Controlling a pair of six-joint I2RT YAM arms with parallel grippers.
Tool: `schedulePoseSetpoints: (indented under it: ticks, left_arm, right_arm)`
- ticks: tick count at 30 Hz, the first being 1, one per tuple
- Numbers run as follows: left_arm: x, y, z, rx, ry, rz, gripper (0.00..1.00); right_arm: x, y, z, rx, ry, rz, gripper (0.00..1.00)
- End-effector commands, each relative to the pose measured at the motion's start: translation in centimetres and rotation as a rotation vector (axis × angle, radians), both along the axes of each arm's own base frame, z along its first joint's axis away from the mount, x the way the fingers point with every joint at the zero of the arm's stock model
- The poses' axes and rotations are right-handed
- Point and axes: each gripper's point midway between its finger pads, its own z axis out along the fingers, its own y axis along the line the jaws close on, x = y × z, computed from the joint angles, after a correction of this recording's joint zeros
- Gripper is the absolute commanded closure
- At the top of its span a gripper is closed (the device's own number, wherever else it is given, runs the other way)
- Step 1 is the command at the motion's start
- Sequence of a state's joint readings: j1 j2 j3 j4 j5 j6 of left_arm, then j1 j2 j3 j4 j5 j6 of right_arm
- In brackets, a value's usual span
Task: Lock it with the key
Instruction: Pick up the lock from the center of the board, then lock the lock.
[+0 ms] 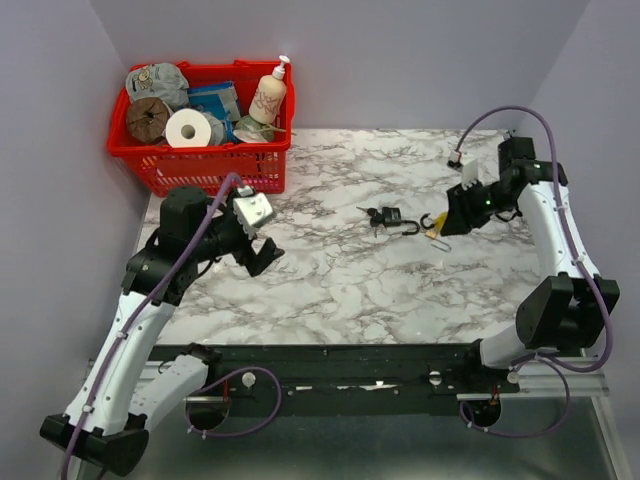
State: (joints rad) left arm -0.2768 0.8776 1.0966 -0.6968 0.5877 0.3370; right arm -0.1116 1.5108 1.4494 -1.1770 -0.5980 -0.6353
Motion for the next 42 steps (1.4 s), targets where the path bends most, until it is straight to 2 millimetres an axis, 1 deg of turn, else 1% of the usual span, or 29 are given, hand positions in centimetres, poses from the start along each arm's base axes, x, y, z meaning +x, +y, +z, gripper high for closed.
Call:
schedulePoseSetpoints:
  ticks: [1, 2, 3, 4, 5, 6, 7, 8, 9, 10, 11, 13, 14, 15, 16, 17, 18, 21, 22, 23, 24, 25, 26, 27, 29, 31, 34, 38, 42]
  left_arm:
    - [0.6, -3.6, 1.7, 0.250, -0.306, -0.237, 0.01]
    - [0.5, -4.1, 1.5, 0.296, -0.327, -0.262, 0.01]
    - [-0.7, -6.2, 1.6, 0.344, -0.407, -0.369, 0.02]
    - [-0.2, -6.7, 1.0, 0.407, -0.437, -0.370, 0.02]
    - [-0.7, -7.8, 1.0, 0.437, -0.492, -0.417, 0.02]
    - [-1.2, -8.8, 0.6, 0.463, -0.526, -0.449, 0.03]
    - [-2.3, -10.3, -0.6, 0.531, -0.584, -0.512, 0.04]
    - [-2.7, -11.4, -0.7, 0.546, -0.624, -0.536, 0.07]
    - [-2.9, -12.0, -1.2, 0.574, -0.649, -0.556, 0.08]
    - [-4.3, -13.7, -2.3, 0.598, -0.683, -0.632, 0.10]
    - [-4.0, -14.1, -2.1, 0.617, -0.715, -0.614, 0.12]
    - [-4.1, -15.5, -2.6, 0.640, -0.740, -0.639, 0.14]
    - [-4.2, -16.2, -2.4, 0.650, -0.765, -0.647, 0.16]
    - [-4.3, -16.6, -2.4, 0.660, -0.771, -0.658, 0.17]
    - [-4.2, -17.1, -3.1, 0.686, -0.768, -0.682, 0.19]
    - [-4.5, -17.5, -2.8, 0.700, -0.800, -0.712, 0.19]
    - [-4.6, -17.8, -2.8, 0.704, -0.817, -0.718, 0.20]
    - [-5.2, -18.5, -3.3, 0.725, -0.875, -0.766, 0.22]
    - [-5.3, -18.5, -3.5, 0.736, -0.893, -0.776, 0.23]
    - [-5.3, -18.5, -4.4, 0.752, -0.909, -0.785, 0.23]
    - [-5.6, -18.7, -4.7, 0.766, -0.948, -0.804, 0.24]
    - [-5.4, -18.5, -4.8, 0.779, -0.970, -0.790, 0.25]
    - [-5.4, -18.7, -5.6, 0.780, -0.999, -0.780, 0.26]
    - [-5.4, -18.8, -5.9, 0.785, -1.020, -0.779, 0.28]
    - [-5.6, -18.9, -6.2, 0.788, -1.071, -0.771, 0.30]
    - [-5.6, -19.0, -6.5, 0.797, -1.074, -0.779, 0.31]
    - [-5.3, -19.4, -6.5, 0.788, -1.084, -0.754, 0.32]
    - [-4.9, -20.1, -6.1, 0.763, -1.108, -0.707, 0.30]
    - [-4.5, -20.2, -6.7, 0.791, -1.098, -0.696, 0.32]
  right_arm:
    - [-5.2, 6.4, 1.0, 0.160, 0.237, 0.058, 0.99]
    - [-5.6, 7.2, 1.0, 0.177, 0.274, 0.054, 0.99]
    - [-6.4, 8.6, 1.2, 0.218, 0.306, 0.086, 0.99]
    - [-7.1, 9.2, 1.1, 0.246, 0.348, 0.089, 0.99]
    - [-7.5, 9.9, 1.4, 0.283, 0.384, 0.086, 0.99]
    - [-8.0, 11.1, 1.9, 0.361, 0.424, 0.102, 0.99]
    - [-8.3, 11.5, 2.0, 0.392, 0.449, 0.104, 0.99]
    - [-8.6, 12.0, 2.0, 0.416, 0.481, 0.090, 0.99]
    - [-8.9, 12.3, 1.6, 0.390, 0.488, 0.088, 0.99]
    - [-8.8, 12.7, 1.5, 0.396, 0.485, 0.093, 0.99]
    - [-9.2, 12.9, 1.3, 0.395, 0.499, 0.090, 0.99]
    - [-9.7, 13.6, 1.2, 0.388, 0.499, 0.116, 0.99]
    - [-9.8, 13.8, 1.1, 0.381, 0.508, 0.114, 0.99]
    - [-10.2, 14.1, 0.7, 0.361, 0.515, 0.125, 0.99]
    - [-10.2, 14.3, 0.4, 0.349, 0.517, 0.128, 0.99]
    - [-10.3, 14.4, 0.1, 0.334, 0.541, 0.105, 0.99]
    - [-10.6, 14.6, -0.6, 0.297, 0.555, 0.103, 0.99]
    - [-10.8, 14.9, -1.8, 0.229, 0.586, 0.077, 0.99]
    - [-10.8, 15.0, -1.8, 0.222, 0.583, 0.078, 0.99]
    - [-10.7, 15.2, -1.7, 0.215, 0.581, 0.067, 0.99]
    - [-10.7, 15.2, -1.8, 0.194, 0.566, 0.070, 0.99]
    - [-10.5, 15.3, -1.8, 0.185, 0.546, 0.068, 0.99]
    - [-10.5, 15.4, -1.8, 0.173, 0.545, 0.048, 0.99]
    - [-10.3, 15.0, -2.1, 0.126, 0.516, 0.026, 0.99]
    - [-10.1, 14.8, -2.4, 0.084, 0.488, -0.007, 0.99]
    - [-10.2, 14.9, -2.1, 0.068, 0.471, -0.029, 0.99]
    - [-10.6, 15.0, -1.8, 0.059, 0.454, -0.029, 0.99]
    - [-11.2, 15.5, -1.4, 0.080, 0.454, -0.003, 0.99]
    - [-11.8, 15.8, -1.1, 0.104, 0.466, 0.011, 0.99]
